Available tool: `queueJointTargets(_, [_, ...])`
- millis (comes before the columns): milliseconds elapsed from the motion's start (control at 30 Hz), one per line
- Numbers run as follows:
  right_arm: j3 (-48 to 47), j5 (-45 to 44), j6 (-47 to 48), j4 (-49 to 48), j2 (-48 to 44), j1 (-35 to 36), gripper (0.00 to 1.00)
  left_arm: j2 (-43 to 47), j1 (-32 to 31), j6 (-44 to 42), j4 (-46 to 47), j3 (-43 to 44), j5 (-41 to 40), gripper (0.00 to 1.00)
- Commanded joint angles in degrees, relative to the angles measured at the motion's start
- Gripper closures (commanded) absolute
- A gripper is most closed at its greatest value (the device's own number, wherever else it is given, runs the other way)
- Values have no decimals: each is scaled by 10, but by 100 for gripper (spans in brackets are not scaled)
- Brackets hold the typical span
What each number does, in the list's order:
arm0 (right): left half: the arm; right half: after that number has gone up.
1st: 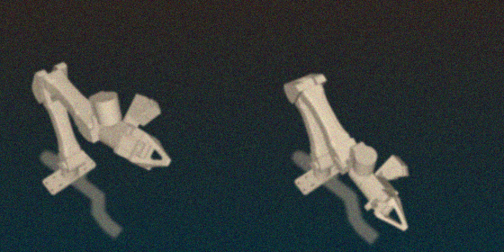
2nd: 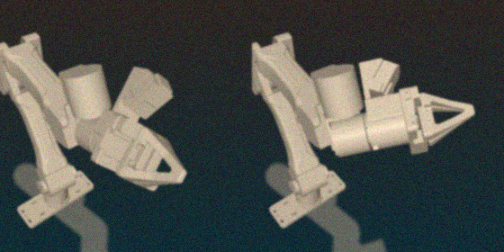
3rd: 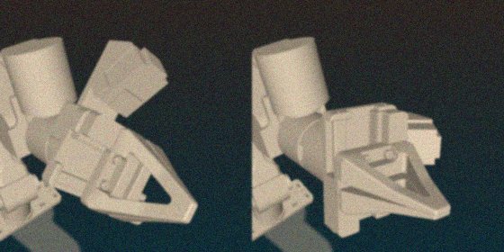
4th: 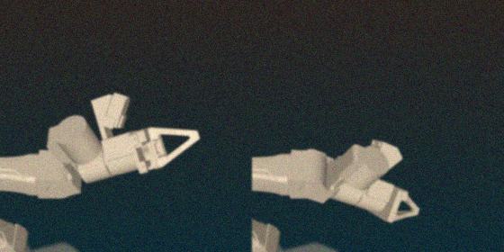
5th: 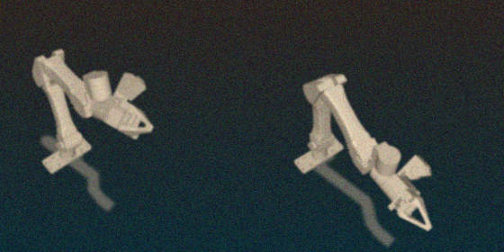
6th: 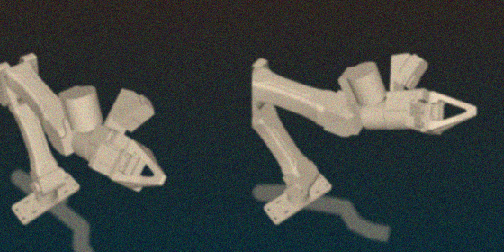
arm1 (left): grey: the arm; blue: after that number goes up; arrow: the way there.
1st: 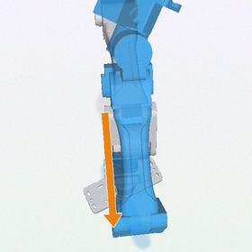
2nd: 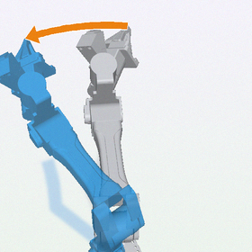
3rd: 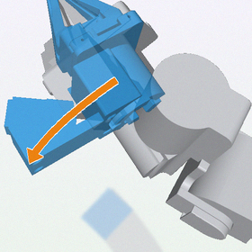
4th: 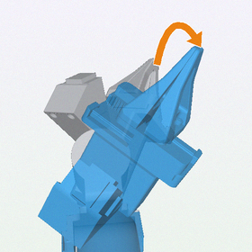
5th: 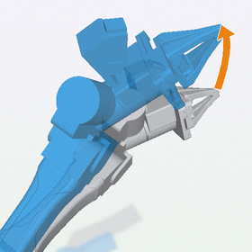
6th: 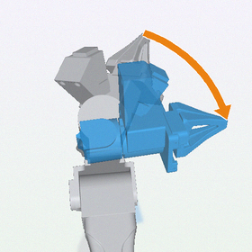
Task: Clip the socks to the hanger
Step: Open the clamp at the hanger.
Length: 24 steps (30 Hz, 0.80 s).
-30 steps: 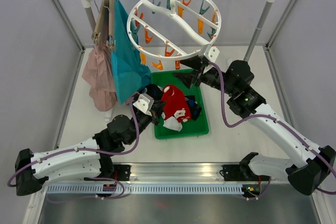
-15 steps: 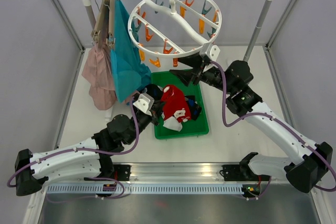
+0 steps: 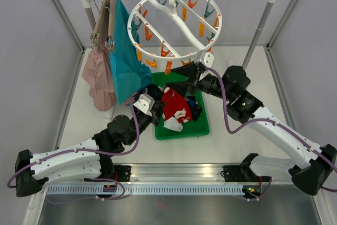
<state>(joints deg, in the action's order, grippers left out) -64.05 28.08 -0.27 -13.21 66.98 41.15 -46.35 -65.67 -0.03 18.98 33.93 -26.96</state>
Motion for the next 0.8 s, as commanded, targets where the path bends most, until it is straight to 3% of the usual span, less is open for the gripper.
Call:
queueJointTargets(0, [-3,-35,24,41,-47,15,37,2,-2,-7,19,13,-10,98])
queueJointTargets(400, [53,-162,50,130,-144,21,40,9,-2,-6,19,10,-14,98])
queueJointTargets(767, [62,-277,90,82,-147,21,42,13,-2,-6,19,7,-16,98])
